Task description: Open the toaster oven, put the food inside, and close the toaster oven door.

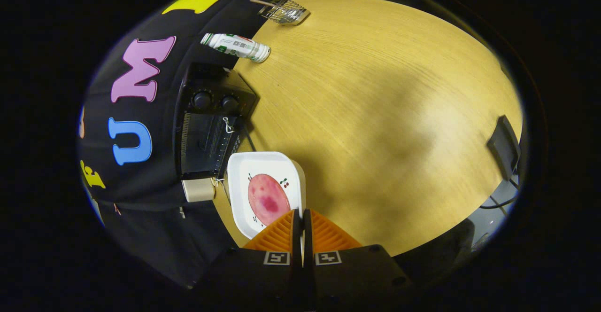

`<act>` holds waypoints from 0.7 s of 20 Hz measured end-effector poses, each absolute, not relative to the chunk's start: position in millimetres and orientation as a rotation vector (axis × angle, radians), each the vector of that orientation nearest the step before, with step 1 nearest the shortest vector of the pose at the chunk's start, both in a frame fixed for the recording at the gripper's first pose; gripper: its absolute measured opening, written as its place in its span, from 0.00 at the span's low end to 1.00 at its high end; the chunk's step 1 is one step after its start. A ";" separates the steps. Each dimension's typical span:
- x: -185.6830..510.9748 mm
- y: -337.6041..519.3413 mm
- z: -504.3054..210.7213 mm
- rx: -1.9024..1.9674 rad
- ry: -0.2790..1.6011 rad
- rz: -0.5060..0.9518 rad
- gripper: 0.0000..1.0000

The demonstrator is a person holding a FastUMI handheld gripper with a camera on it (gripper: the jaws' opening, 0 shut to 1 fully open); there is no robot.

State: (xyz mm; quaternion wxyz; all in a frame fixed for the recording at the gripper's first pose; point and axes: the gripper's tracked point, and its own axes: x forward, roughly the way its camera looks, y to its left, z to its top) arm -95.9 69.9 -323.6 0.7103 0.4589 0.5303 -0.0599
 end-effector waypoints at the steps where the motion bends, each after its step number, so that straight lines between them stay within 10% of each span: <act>1: -91.8 87.4 -316.6 1.029 1.155 -0.140 0.05; 14: 46.0 223.2 -340.4 1.290 0.893 -0.548 0.05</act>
